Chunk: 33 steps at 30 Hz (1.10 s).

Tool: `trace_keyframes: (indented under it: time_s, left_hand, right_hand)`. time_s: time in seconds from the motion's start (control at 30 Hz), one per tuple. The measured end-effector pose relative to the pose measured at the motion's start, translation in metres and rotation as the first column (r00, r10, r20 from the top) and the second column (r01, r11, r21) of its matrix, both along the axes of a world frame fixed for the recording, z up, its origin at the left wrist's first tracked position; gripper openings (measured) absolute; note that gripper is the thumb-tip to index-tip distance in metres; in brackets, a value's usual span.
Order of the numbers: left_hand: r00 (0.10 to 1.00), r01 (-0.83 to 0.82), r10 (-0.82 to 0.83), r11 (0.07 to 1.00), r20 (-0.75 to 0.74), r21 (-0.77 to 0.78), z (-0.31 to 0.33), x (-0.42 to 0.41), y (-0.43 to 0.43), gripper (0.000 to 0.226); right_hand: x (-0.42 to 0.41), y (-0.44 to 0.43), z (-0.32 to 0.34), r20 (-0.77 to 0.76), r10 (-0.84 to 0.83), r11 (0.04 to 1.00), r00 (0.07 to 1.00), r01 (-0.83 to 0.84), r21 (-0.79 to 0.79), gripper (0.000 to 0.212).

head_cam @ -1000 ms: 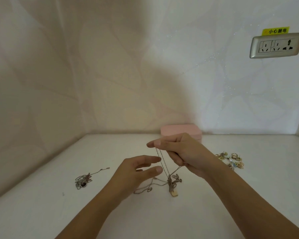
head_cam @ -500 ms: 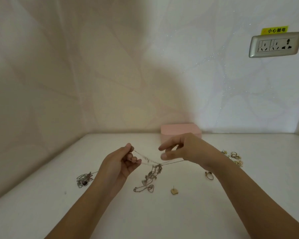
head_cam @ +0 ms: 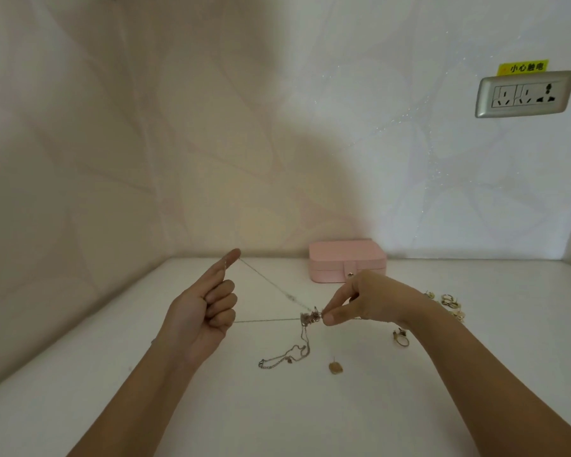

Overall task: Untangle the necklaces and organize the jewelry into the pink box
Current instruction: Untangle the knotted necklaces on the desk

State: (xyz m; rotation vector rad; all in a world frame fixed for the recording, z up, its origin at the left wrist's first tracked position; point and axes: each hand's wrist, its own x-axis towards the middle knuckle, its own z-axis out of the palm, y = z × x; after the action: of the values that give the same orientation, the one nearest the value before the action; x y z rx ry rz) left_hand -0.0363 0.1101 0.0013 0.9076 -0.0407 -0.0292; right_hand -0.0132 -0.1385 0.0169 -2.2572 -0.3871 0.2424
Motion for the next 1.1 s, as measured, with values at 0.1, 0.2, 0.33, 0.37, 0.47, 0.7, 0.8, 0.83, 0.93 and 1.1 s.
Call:
trace_keyframes:
  time_s: [0.1,0.2,0.33,0.37,0.47,0.7,0.8,0.83,0.93,1.1]
  left_hand:
    - [1.0,-0.003,0.004,1.0,0.019,-0.021,0.001,0.0,0.005,0.042]
    - [0.999,0.03,-0.029,1.0,0.025,-0.01,0.001,-0.001,0.009,0.05]
    - [0.994,0.093,-0.1,0.987,0.05,0.129,0.001,-0.004,0.008,0.038]
    - [0.991,0.112,-0.123,0.979,0.053,0.168,0.0,-0.004,0.006,0.041]
    - [0.975,0.2,-0.219,0.94,0.039,0.277,-0.001,-0.007,0.002,0.069]
    - [0.969,0.235,-0.247,0.886,-0.021,0.4,-0.004,-0.01,-0.004,0.111]
    - [0.965,0.255,-0.262,0.9,-0.029,0.352,-0.004,-0.01,-0.003,0.113]
    - [0.963,0.263,-0.27,0.909,-0.024,0.324,-0.004,-0.009,-0.001,0.113]
    - [0.96,0.268,-0.278,0.937,0.016,0.224,-0.002,-0.007,0.005,0.115]
    - [0.966,0.236,-0.246,0.965,0.081,0.115,0.007,-0.004,0.02,0.117]
  right_hand:
    - [0.003,-0.003,-0.002,-0.007,0.01,1.0,1.0,-0.01,-0.004,0.008]
    - [0.002,-0.005,0.0,-0.019,0.035,0.996,0.999,-0.033,0.088,0.01]
    - [0.005,-0.006,0.001,-0.099,0.042,0.955,0.994,-0.011,0.296,0.016]
    - [0.006,-0.004,0.0,-0.129,0.043,0.94,0.991,0.004,0.342,0.018]
    - [0.009,0.003,-0.005,-0.217,0.057,0.868,0.974,0.059,0.494,0.02]
    - [0.007,0.028,-0.015,-0.299,0.246,0.522,0.922,0.134,0.843,0.017]
    - [0.007,0.032,-0.012,-0.292,0.319,0.29,0.902,0.2,0.936,0.008]
    - [0.008,0.03,-0.01,-0.292,0.327,0.237,0.899,0.22,0.946,0.007]
    - [0.011,0.018,-0.004,-0.325,0.278,0.285,0.904,0.246,0.926,0.007]
    - [0.009,-0.005,0.004,-0.08,-0.009,0.782,0.997,0.057,0.621,0.015]
